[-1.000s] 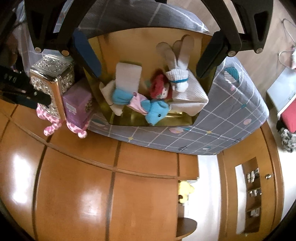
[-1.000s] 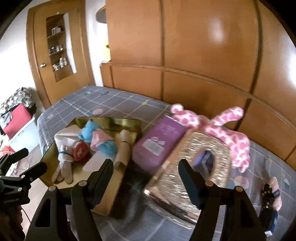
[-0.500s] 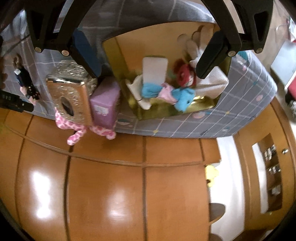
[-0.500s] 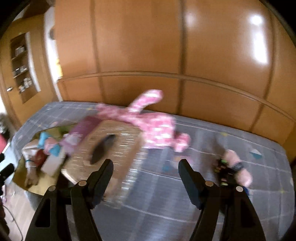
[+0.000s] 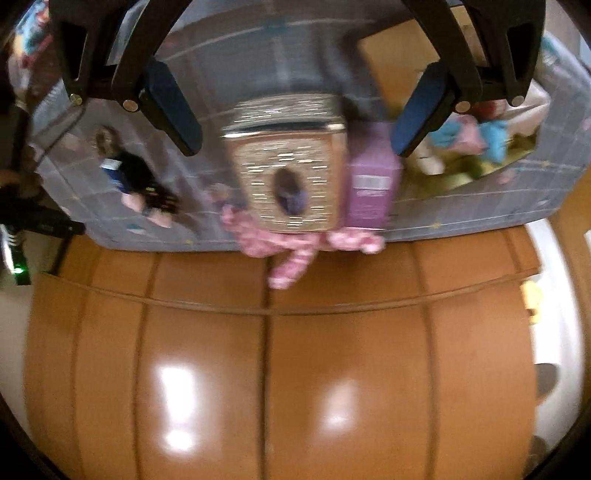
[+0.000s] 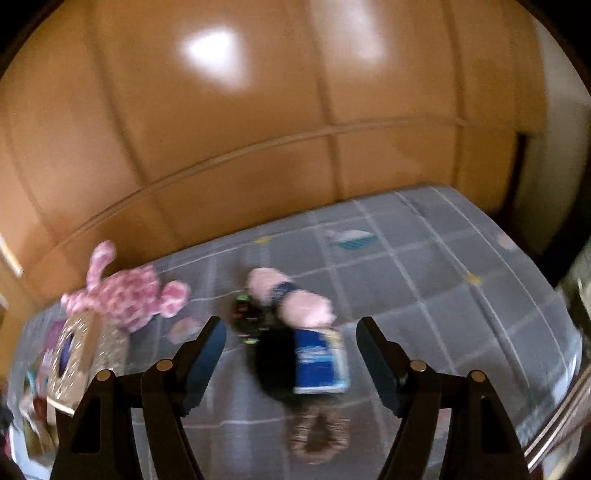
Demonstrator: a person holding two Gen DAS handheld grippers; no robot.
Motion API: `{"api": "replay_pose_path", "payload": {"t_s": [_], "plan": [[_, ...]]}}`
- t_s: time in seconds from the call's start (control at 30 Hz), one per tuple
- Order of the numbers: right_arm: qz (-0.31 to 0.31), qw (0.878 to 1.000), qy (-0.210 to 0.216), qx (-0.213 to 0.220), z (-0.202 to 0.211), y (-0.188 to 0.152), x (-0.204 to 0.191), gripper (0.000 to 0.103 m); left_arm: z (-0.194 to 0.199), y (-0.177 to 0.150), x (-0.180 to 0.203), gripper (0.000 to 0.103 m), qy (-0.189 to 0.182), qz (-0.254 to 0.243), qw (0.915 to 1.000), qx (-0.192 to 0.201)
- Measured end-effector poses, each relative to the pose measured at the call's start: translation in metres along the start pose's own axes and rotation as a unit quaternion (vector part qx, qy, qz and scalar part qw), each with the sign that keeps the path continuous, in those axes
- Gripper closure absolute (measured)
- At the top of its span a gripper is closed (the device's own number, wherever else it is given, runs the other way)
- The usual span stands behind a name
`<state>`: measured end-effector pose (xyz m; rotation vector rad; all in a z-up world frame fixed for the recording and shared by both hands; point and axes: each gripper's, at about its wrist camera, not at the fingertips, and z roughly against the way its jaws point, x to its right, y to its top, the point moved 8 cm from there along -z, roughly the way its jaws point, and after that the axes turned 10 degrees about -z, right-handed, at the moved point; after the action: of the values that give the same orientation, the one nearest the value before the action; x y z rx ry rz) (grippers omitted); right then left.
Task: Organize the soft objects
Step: 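Move both tools back over the remaining items on the bed, then grasp the brown scrunchie with the left gripper while the right gripper grasps the blue Tempo tissue pack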
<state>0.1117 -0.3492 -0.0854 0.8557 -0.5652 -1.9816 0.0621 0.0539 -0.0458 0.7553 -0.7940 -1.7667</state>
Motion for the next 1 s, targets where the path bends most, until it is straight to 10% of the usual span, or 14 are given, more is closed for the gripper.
{"api": "replay_pose_path", "payload": {"t_s": [0.3,0.63,1.0], "plan": [[-0.043,0.999,-0.025,-0.013,-0.005,-0.003,0.054,0.029,-0.052,0.005,0.1,0.007,-0.114,-0.062,0.9902,-0.052],[-0.158,0.986,0.029,-0.05,-0.019,-0.013,0.095,0.029,-0.099,0.004,0.239,0.021,-0.256,-0.138,0.9526,-0.09],[-0.2,0.977,0.062,-0.05,-0.021,-0.012,0.103,0.028,-0.153,-0.019,0.339,0.033,-0.305,-0.178,0.9198,-0.171]]}}
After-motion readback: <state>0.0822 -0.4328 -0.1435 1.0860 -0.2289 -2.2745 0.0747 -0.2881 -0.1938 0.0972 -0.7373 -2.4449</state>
